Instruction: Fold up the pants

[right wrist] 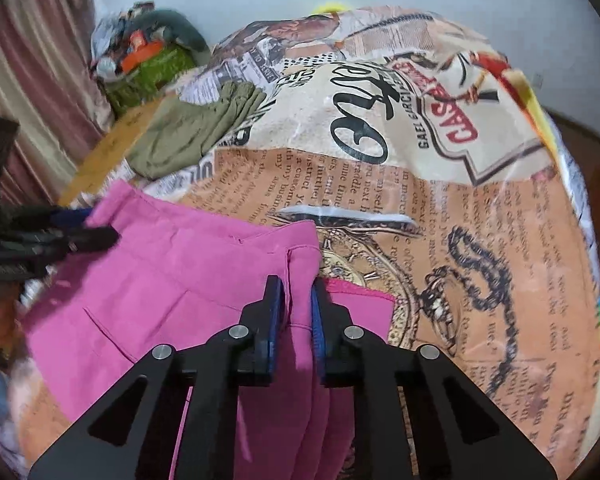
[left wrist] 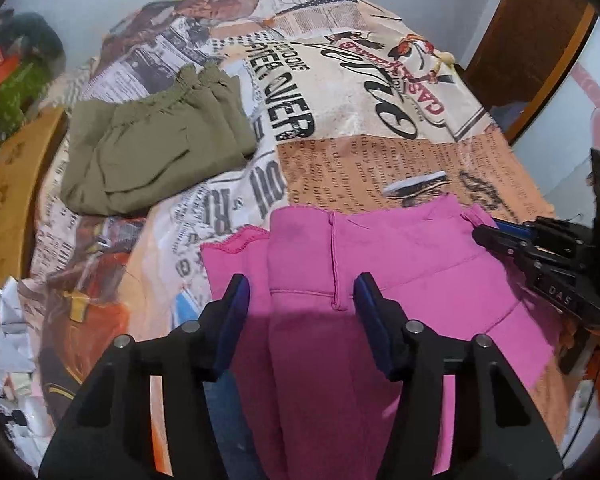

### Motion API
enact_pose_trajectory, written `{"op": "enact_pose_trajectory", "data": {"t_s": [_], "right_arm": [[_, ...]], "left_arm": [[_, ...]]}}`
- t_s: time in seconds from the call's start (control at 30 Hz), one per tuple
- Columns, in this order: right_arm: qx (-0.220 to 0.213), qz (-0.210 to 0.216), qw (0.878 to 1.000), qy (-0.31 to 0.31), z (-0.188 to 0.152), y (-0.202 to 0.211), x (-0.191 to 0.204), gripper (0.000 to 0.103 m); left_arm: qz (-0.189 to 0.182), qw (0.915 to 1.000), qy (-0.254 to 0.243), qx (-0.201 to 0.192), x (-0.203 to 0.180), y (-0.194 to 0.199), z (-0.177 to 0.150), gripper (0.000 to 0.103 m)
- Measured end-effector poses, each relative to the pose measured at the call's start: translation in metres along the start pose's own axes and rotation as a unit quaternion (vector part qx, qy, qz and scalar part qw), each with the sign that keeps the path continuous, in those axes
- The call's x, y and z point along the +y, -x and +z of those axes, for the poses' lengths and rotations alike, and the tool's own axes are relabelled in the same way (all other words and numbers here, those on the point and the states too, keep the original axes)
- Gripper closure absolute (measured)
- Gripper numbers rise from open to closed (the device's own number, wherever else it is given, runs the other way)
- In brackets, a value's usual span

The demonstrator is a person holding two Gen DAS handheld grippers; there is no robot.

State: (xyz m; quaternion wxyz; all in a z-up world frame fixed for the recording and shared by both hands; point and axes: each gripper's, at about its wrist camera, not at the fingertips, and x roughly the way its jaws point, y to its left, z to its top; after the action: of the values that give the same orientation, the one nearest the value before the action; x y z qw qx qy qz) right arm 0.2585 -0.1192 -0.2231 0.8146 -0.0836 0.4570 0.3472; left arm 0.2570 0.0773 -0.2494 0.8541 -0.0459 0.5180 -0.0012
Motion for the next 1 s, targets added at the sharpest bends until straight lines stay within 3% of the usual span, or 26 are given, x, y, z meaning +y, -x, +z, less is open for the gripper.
{"op": "enact_pose_trajectory", "data": {"t_s": [0.23,0.33,0.4,0.43,0.53,0.63,0.8,1.0], "right_arm": [[0.008,-0.022,1.000,0.009,0.005,0.012,0.003,0.089],[-0.001,-0.028,0.999,0.019,0.003,0.030,0.008,0.082],[-0.004,-0.021,1.000,0.016,0.000,0.040,0.011,0.079],[-0.004,-0.015,1.000,0.014,-0.003,0.045,0.013,0.074],[0.003,0.001,1.000,0.013,-0.013,0.053,0.020,0.045],[0.017,0.006,1.000,0.014,-0.027,0.051,0.025,0.044],[0.029,0.013,0.999,-0.014,-0.052,0.044,0.019,0.041],[0.018,0.017,0.999,-0.033,-0.070,0.058,0.013,0.036]], "left_arm": [[-0.022,0.9992,0.013,0.032,0.003,0.011,0.006,0.047],[-0.021,0.9996,-0.003,0.016,-0.001,0.031,0.006,0.045],[-0.019,0.9998,-0.006,0.001,-0.001,0.043,0.003,0.036],[-0.019,0.9998,-0.007,-0.006,-0.002,0.048,-0.001,0.033],[-0.020,0.9996,-0.016,-0.012,-0.005,0.055,-0.012,0.023],[-0.011,0.9992,-0.039,0.008,-0.011,0.048,-0.028,0.021],[0.046,0.9967,-0.063,0.024,-0.009,0.034,-0.057,0.011],[0.044,0.9979,-0.038,0.029,0.020,0.045,-0.078,0.009]]}}
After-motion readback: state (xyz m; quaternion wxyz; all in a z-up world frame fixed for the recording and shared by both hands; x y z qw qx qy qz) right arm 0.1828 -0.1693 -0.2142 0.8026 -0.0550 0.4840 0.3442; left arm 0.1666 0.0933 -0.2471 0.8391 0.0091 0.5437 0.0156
